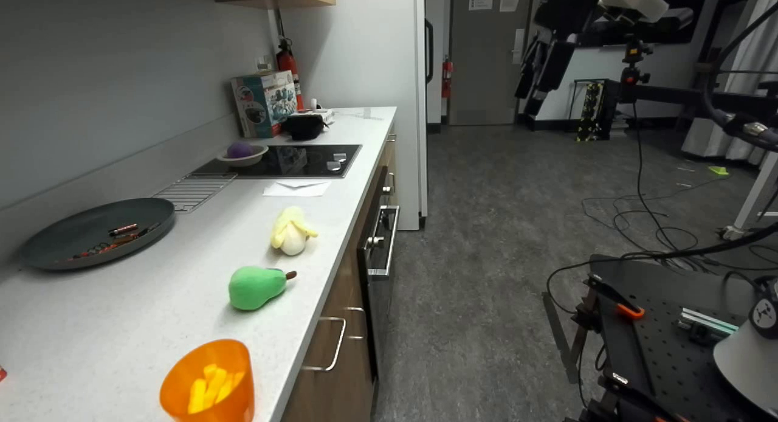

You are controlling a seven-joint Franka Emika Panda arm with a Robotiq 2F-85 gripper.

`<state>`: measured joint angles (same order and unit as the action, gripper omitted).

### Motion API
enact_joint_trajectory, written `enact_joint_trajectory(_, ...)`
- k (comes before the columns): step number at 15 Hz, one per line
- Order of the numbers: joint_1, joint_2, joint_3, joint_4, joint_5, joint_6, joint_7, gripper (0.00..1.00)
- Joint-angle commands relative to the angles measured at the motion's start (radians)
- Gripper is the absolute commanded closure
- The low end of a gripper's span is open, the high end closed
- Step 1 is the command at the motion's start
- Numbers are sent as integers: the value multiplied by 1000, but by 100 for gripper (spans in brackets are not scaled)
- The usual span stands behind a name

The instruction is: Put the green object inside the orange cup

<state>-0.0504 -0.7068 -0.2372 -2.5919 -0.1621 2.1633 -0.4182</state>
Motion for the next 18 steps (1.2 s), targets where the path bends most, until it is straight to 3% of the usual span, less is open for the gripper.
enact_joint_trajectory(1,34,85,27,52,26,42,15,0)
enact_joint_trajectory(6,64,178,60,118,66,81,29,0)
enact_joint_trajectory(8,49,142,61,82,52,75,11,0)
enact_joint_trajectory(18,53,172,69,110,57,75,14,0)
